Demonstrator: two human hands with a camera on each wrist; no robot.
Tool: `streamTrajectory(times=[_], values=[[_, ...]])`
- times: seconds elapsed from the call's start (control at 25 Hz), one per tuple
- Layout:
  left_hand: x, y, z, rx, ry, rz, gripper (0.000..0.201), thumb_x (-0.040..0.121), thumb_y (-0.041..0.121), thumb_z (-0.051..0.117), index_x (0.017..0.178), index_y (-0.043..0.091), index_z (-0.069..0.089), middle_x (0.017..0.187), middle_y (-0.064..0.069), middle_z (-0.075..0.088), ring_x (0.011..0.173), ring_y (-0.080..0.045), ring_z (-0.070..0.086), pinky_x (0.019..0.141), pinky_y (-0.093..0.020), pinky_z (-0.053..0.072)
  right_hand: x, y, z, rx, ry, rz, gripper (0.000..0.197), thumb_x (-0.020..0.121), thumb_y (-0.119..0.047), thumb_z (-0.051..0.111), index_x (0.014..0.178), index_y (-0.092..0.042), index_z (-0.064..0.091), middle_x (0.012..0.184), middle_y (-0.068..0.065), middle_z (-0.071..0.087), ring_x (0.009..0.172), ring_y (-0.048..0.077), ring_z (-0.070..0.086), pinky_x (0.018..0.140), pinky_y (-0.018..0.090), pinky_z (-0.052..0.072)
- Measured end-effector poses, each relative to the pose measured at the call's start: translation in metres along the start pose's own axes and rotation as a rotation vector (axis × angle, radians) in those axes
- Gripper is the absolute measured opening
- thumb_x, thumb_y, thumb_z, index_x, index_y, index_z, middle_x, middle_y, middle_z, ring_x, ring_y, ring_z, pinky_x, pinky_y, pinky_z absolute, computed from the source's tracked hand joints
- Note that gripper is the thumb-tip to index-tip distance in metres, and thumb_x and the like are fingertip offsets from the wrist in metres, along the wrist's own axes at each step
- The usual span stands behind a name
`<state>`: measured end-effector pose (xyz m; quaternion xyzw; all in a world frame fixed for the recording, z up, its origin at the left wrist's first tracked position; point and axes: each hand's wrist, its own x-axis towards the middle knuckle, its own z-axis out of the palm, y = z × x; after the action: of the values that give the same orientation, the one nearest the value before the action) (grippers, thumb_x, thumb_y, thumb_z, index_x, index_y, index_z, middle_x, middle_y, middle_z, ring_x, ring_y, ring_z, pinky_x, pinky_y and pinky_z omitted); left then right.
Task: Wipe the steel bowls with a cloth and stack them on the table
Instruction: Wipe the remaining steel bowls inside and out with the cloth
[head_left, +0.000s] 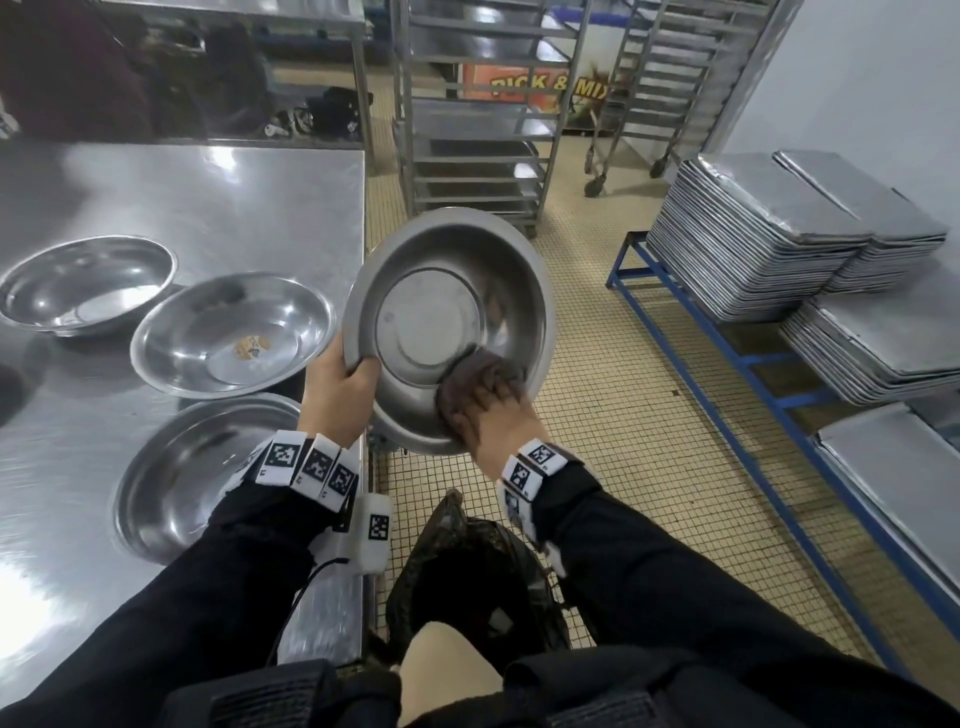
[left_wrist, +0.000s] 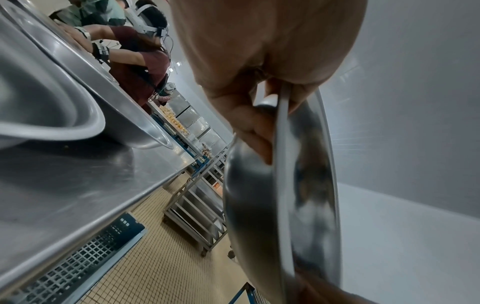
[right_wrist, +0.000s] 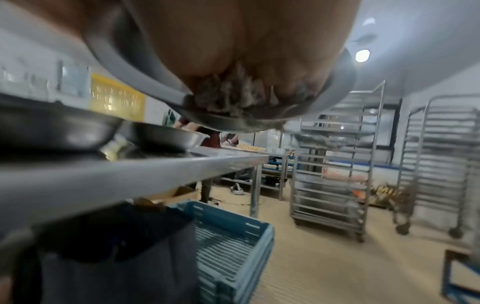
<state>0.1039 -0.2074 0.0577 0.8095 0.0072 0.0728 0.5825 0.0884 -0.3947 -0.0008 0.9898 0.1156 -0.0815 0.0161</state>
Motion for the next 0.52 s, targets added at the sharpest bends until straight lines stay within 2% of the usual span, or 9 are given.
streamTrajectory(times=[0.08, 0.16, 0.2, 0.28, 0.36, 0.4, 0.44, 0.48, 0.52], values=[[0.0, 0.003, 0.001, -0.02, 0.039, 0.009, 0.025, 0.087, 0.0, 0.046, 0.072, 0.02, 0.048, 0.07, -0.004, 0.047, 0.057, -0.007, 0.038, 0.049, -0.009, 0.035, -0.012, -0.025, 0.008, 0.275, 0.079, -0.077, 0.061, 0.095, -0.045, 0.009, 0.144, -0.018, 0.033, 0.15, 0.008, 0.034, 0.141, 0.025, 0.024, 0.118, 0.042, 0.008], [-0.002, 0.004, 0.002, -0.063, 0.065, -0.003, 0.026, 0.087, 0.0, 0.046, 0.07, 0.02, 0.046, 0.067, 0.0, 0.044, 0.052, -0.002, 0.037, 0.049, -0.011, 0.034, -0.024, -0.036, 0.015, 0.36, 0.232, 0.0, 0.066, 0.092, -0.047, 0.005, 0.142, -0.019, 0.038, 0.148, 0.005, 0.039, 0.141, 0.022, 0.025, 0.118, 0.04, 0.009], [-0.003, 0.004, 0.002, -0.091, 0.075, -0.011, 0.026, 0.086, 0.0, 0.046, 0.07, 0.021, 0.046, 0.067, 0.002, 0.044, 0.052, 0.0, 0.037, 0.051, -0.012, 0.034, -0.027, -0.033, 0.017, 0.311, 0.31, 0.075, 0.064, 0.094, -0.046, 0.006, 0.143, -0.019, 0.036, 0.149, 0.005, 0.036, 0.142, 0.022, 0.021, 0.119, 0.041, 0.008], [-0.007, 0.005, 0.003, -0.127, 0.078, -0.026, 0.027, 0.087, 0.002, 0.047, 0.074, 0.025, 0.05, 0.07, 0.004, 0.048, 0.056, -0.001, 0.039, 0.054, -0.015, 0.036, -0.029, -0.016, 0.023, 0.273, 0.348, 0.248, 0.058, 0.097, -0.041, 0.011, 0.148, -0.017, 0.022, 0.157, 0.004, 0.017, 0.145, 0.025, 0.005, 0.118, 0.045, 0.004], [-0.011, 0.005, 0.006, -0.167, 0.058, -0.055, 0.025, 0.088, 0.003, 0.048, 0.078, 0.026, 0.055, 0.073, 0.003, 0.053, 0.063, -0.007, 0.046, 0.059, -0.017, 0.041, -0.028, 0.002, 0.02, 0.426, 0.41, 0.333, 0.057, 0.1, -0.035, 0.021, 0.15, -0.012, 0.008, 0.158, 0.005, -0.002, 0.145, 0.025, 0.0, 0.117, 0.045, 0.014], [-0.012, 0.004, 0.007, -0.187, 0.045, -0.078, 0.023, 0.088, 0.005, 0.049, 0.079, 0.024, 0.057, 0.073, 0.001, 0.054, 0.065, -0.011, 0.048, 0.062, -0.022, 0.043, -0.026, 0.008, 0.015, 0.559, 0.483, 0.347, 0.058, 0.101, -0.032, 0.027, 0.15, -0.011, 0.004, 0.158, 0.004, -0.006, 0.144, 0.022, 0.007, 0.115, 0.04, 0.025], [-0.012, 0.003, 0.008, -0.2, 0.03, -0.101, 0.02, 0.089, 0.006, 0.049, 0.08, 0.021, 0.058, 0.073, -0.001, 0.055, 0.066, -0.014, 0.05, 0.063, -0.027, 0.044, -0.024, 0.013, 0.007, 0.686, 0.566, 0.374, 0.06, 0.1, -0.029, 0.032, 0.15, -0.011, 0.004, 0.157, 0.002, -0.001, 0.14, 0.018, 0.02, 0.106, 0.03, 0.038], [-0.012, 0.002, 0.008, -0.205, 0.011, -0.12, 0.017, 0.089, 0.006, 0.05, 0.081, 0.018, 0.059, 0.073, -0.003, 0.056, 0.066, -0.016, 0.051, 0.062, -0.03, 0.045, -0.023, 0.019, 0.0, 0.802, 0.632, 0.431, 0.059, 0.1, -0.027, 0.038, 0.15, -0.012, 0.01, 0.154, 0.003, 0.015, 0.129, 0.015, 0.038, 0.09, 0.019, 0.046], [-0.013, 0.0, 0.007, -0.214, -0.01, -0.138, 0.014, 0.089, 0.007, 0.05, 0.082, 0.015, 0.059, 0.073, -0.005, 0.056, 0.066, -0.019, 0.053, 0.06, -0.032, 0.046, -0.022, 0.027, -0.01, 0.902, 0.672, 0.499, 0.054, 0.098, -0.026, 0.042, 0.147, -0.013, 0.022, 0.142, 0.003, 0.034, 0.114, 0.014, 0.052, 0.075, 0.014, 0.046]])
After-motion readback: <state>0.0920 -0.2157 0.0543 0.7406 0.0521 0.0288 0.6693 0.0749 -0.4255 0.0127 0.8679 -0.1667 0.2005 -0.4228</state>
